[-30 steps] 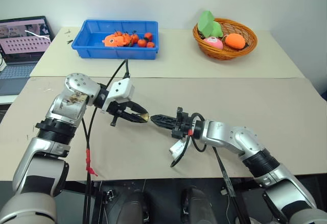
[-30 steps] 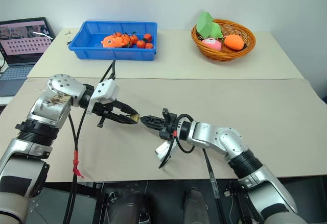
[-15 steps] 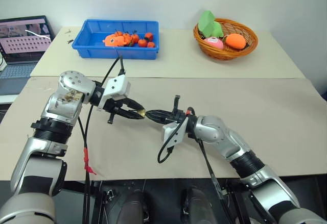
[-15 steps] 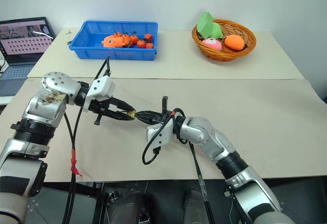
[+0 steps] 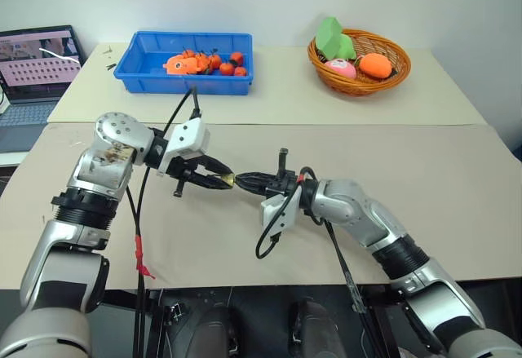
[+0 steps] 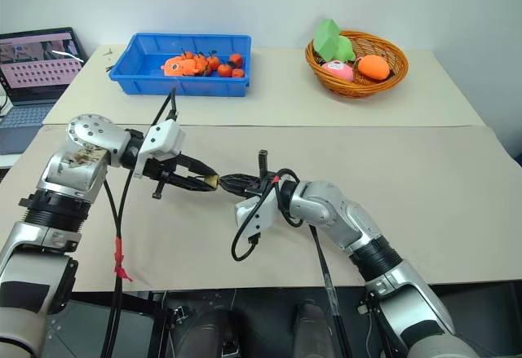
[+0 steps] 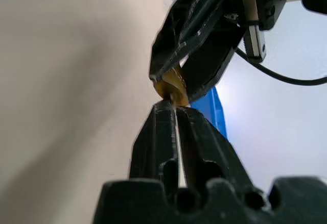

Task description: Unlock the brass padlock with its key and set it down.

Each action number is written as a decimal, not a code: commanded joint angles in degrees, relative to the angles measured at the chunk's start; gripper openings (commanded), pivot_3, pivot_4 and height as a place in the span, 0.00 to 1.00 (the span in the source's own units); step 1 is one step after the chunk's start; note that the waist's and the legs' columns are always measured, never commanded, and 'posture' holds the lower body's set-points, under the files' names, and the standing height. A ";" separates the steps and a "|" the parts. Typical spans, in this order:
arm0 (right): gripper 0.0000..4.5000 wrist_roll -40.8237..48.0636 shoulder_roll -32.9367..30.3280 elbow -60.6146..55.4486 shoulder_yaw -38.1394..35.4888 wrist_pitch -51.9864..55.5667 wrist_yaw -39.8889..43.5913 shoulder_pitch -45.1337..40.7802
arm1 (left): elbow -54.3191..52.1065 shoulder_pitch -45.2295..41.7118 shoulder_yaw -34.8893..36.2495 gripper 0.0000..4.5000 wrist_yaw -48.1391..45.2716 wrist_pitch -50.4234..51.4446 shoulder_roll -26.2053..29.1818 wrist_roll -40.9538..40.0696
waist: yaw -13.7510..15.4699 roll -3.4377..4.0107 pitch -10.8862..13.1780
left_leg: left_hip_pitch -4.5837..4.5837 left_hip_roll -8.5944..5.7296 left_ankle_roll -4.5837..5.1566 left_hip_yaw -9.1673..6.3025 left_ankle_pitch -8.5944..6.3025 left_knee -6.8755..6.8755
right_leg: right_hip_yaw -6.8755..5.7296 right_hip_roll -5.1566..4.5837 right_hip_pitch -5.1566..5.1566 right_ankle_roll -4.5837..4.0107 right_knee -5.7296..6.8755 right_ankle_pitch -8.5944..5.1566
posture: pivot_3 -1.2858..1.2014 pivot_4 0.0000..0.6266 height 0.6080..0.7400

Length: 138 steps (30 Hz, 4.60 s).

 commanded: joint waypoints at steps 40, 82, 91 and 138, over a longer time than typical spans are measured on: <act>0.51 -16.98 -2.70 -2.68 0.83 -11.36 -13.79 -0.39 | -1.73 -0.35 -0.59 0.18 -1.17 0.31 -0.43 -1.62 | -0.05 0.00 0.00 | 0.03 -0.01 -0.02 0.03 0.01 0.02 | 0.08 0.00 -0.02 0.02 -0.01 -0.05 | 0.52 0.24 0.43; 0.03 -16.12 -1.90 -2.29 0.43 -10.58 -12.72 0.10 | -1.62 -0.47 -0.65 0.18 -0.99 -0.15 -0.46 -1.47 | -0.06 0.00 0.00 | 0.04 0.00 -0.02 0.03 0.01 0.01 | 0.08 0.00 -0.02 0.00 -0.01 -0.04 | 0.52 0.24 0.43; 0.03 -16.17 -1.73 -2.36 0.41 -10.32 -12.61 0.23 | -1.42 -0.82 -0.87 0.93 -1.01 -0.26 -0.38 -1.34 | -0.06 0.00 0.00 | 0.04 0.00 -0.02 0.03 0.01 0.01 | 0.08 0.00 -0.02 0.00 -0.01 -0.04 | 0.52 0.24 0.43; 0.03 -18.49 -5.83 -7.72 -1.16 -9.11 -15.29 3.09 | 21.20 3.67 17.10 0.01 16.17 61.04 -6.51 -24.88 | -0.58 0.05 -0.05 | 0.43 -0.01 -0.13 0.17 0.00 -0.03 | 0.36 0.01 0.10 0.13 0.05 -0.18 | 0.52 0.24 0.43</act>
